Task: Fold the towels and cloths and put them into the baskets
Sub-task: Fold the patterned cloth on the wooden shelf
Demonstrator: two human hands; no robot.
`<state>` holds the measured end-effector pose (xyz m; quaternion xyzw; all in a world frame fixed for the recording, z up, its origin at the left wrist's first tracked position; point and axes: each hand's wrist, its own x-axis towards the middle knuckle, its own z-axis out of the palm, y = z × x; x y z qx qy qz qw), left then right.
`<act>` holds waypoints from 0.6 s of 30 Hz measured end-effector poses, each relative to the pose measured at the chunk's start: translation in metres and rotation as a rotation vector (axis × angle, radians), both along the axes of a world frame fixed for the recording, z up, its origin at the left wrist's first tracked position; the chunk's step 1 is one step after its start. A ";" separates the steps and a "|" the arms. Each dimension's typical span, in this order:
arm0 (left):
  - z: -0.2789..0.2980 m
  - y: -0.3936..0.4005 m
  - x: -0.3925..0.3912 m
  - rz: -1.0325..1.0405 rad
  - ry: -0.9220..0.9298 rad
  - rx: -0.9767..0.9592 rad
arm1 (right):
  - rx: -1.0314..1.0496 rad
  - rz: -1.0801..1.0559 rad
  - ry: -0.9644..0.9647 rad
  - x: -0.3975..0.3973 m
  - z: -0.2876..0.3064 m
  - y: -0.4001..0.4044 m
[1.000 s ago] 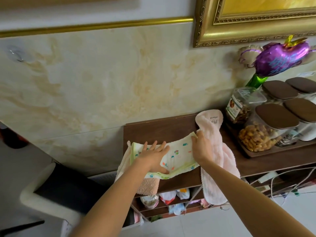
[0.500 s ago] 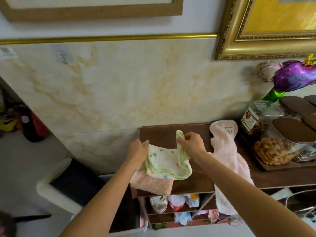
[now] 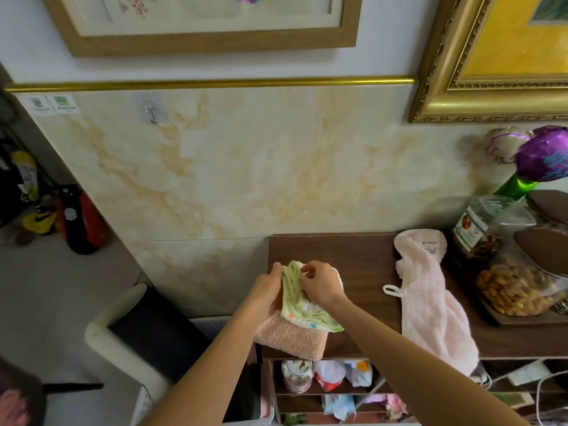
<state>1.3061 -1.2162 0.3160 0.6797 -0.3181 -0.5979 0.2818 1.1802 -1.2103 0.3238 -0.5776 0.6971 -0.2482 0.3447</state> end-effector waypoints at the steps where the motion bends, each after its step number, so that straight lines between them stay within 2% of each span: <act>1: 0.001 0.001 -0.001 0.014 0.029 0.014 | 0.012 -0.013 -0.037 -0.002 -0.001 0.000; 4: -0.004 -0.002 -0.002 0.007 -0.014 0.012 | 0.055 -0.017 -0.083 -0.005 -0.003 0.002; 8: 0.003 0.002 -0.009 -0.093 -0.233 -0.149 | 0.090 0.028 -0.012 -0.004 -0.005 0.002; 10: 0.003 0.004 -0.009 -0.102 -0.274 -0.190 | 0.094 0.035 0.025 0.000 -0.008 0.003; 15: 0.011 0.003 -0.006 -0.066 -0.069 -0.117 | 0.058 0.003 0.025 0.001 -0.010 0.006; 18: 0.017 0.004 -0.007 -0.019 0.122 -0.082 | 0.010 -0.049 -0.061 -0.006 -0.008 0.007</act>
